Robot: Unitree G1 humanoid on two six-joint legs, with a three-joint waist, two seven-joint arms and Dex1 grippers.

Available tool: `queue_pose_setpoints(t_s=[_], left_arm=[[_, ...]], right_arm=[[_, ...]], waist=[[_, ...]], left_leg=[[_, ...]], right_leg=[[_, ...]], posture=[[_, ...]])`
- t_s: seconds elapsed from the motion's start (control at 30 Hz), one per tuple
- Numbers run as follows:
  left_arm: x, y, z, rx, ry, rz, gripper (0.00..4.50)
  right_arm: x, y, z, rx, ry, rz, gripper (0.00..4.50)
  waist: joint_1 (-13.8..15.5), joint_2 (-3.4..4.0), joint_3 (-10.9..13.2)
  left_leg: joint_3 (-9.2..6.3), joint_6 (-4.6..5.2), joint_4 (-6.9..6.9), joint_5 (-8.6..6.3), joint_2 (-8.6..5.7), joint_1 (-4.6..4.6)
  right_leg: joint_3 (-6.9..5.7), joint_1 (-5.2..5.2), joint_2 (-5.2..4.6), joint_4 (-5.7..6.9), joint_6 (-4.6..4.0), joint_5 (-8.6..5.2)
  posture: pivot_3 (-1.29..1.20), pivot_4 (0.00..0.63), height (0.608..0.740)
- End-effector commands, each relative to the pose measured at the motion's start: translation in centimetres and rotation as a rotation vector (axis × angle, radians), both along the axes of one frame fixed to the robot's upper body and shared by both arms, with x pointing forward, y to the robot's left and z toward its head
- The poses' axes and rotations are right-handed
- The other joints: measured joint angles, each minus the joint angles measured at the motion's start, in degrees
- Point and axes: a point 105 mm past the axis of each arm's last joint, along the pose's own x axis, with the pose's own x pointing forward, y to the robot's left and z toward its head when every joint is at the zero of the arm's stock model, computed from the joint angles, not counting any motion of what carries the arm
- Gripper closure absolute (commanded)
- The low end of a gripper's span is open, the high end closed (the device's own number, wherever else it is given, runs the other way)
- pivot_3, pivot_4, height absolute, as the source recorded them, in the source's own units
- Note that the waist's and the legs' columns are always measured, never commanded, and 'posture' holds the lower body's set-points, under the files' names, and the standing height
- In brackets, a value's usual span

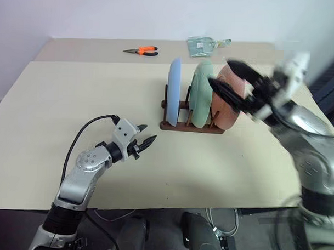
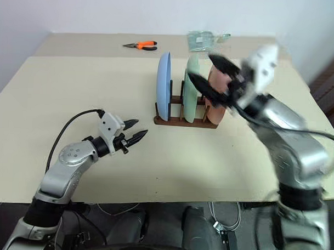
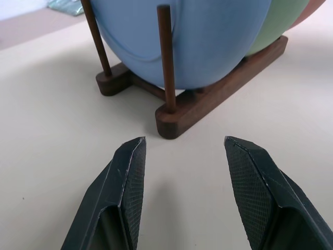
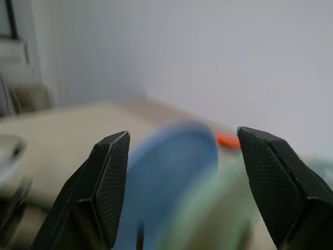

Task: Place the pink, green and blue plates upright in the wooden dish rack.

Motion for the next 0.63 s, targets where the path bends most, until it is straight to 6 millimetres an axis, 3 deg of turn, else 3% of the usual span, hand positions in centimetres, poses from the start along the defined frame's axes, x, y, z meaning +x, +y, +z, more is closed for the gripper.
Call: queue_pose_setpoints(t_s=[0.03, 0.13, 0.23, 0.5, 0.63], left_arm=[[0.3, 0.3, 0.6, 0.007, -0.037, -0.005, 2.04], [0.9, 0.9, 0.3, 0.016, -0.033, 0.012, 2.04], [1.4, 1.7, 0.2, 0.029, -0.036, 0.031, 2.04], [1.2, 3.7, -0.4, 0.06, -0.037, 0.101, 2.04], [1.0, 3.9, -0.3, 0.058, -0.042, 0.125, 2.04]], right_arm=[[-1.1, -5.7, -0.4, -0.003, 0.021, -0.163, 1.15], [-2.1, -8.6, -3.5, -0.06, 0.118, -0.269, 1.15], [-1.8, -9.7, -6.5, -0.16, 0.191, -0.338, 1.15], [-0.5, -9.5, -9.0, -0.216, 0.221, -0.337, 1.15], [0.2, -9.4, -9.1, -0.211, 0.217, -0.32, 1.15]], waist=[[-0.19, 0.0, 0.0], [-0.31, 0.04, -0.02], [-0.61, 0.05, -0.02], [-0.26, 0.08, -0.04], [0.11, 0.07, -0.04]], left_leg=[[0.03, 0.0, 0.01, 0.0, 0.0, 0.02], [0.15, 0.0, 0.05, 0.0, 0.06, 0.07], [0.29, 0.0, 0.04, 0.0, 0.11, 0.05], [0.31, -0.01, 0.06, 0.01, 0.1, 0.1], [0.3, -0.01, 0.09, 0.01, 0.06, 0.07]], right_leg=[[0.01, 0.0, 0.0, 0.0, -0.03, -0.01], [0.08, 0.04, 0.02, 0.09, -0.1, -0.16], [0.09, 0.09, 0.02, 0.17, -0.14, -0.15], [0.09, -0.12, -0.01, 0.12, -0.12, 0.05], [0.09, -0.1, -0.05, 0.06, -0.17, 0.06]], posture=[[0.0, 0.15, 0.74], [0.0, 0.15, 0.74], [0.0, 0.15, 0.74], [0.0, 0.15, 0.74], [0.0, 0.15, 0.74]])
